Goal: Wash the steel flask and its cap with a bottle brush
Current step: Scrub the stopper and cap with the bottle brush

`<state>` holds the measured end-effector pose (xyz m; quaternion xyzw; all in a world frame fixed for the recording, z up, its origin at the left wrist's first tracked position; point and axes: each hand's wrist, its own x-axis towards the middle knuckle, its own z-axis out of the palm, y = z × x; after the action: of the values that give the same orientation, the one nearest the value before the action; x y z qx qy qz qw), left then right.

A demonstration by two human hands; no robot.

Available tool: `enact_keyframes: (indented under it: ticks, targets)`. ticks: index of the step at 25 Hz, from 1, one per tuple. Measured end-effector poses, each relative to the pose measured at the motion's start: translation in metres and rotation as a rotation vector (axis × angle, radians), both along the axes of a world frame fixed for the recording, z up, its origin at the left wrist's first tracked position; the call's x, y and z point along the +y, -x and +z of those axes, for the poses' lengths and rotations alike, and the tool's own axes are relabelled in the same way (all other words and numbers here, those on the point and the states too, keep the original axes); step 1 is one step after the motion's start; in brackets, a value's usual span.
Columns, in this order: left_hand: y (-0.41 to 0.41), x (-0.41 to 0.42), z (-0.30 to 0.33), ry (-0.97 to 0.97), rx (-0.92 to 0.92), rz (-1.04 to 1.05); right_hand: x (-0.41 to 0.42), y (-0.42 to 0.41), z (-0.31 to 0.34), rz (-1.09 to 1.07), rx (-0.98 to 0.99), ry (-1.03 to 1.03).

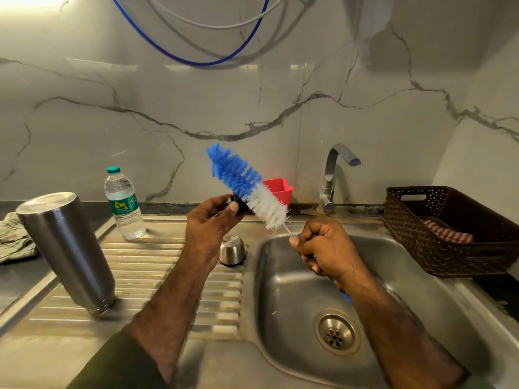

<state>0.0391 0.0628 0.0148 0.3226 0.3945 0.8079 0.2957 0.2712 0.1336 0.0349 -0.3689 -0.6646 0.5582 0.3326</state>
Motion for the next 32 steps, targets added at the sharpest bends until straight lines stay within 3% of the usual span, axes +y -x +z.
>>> enact_keyframes:
  ticks: [4,9,13,18,24,29,32]
  targets:
    - [-0.009,0.003,0.000,-0.004,0.181,-0.078,-0.005,0.011,0.001,-0.088,0.068,0.030]
    - [0.007,0.001,0.000,-0.018,0.013,0.052,-0.009,0.008,0.001,0.005,0.022,0.045]
    - [-0.010,0.003,0.002,-0.014,0.219,-0.068,-0.009,0.016,0.005,-0.094,0.122,0.023]
    - [0.009,-0.001,0.007,-0.066,0.021,0.067,-0.010,0.011,-0.003,-0.056,0.076,0.024]
    - [-0.011,0.006,-0.002,-0.036,0.205,-0.071,-0.010,0.024,0.003,-0.111,0.201,-0.032]
    - [0.007,0.000,0.005,-0.064,0.023,0.027,-0.014,0.016,-0.001,-0.026,0.125,-0.002]
    - [-0.002,0.000,0.003,-0.061,0.103,-0.059,-0.012,0.024,0.000,-0.058,0.152,-0.021]
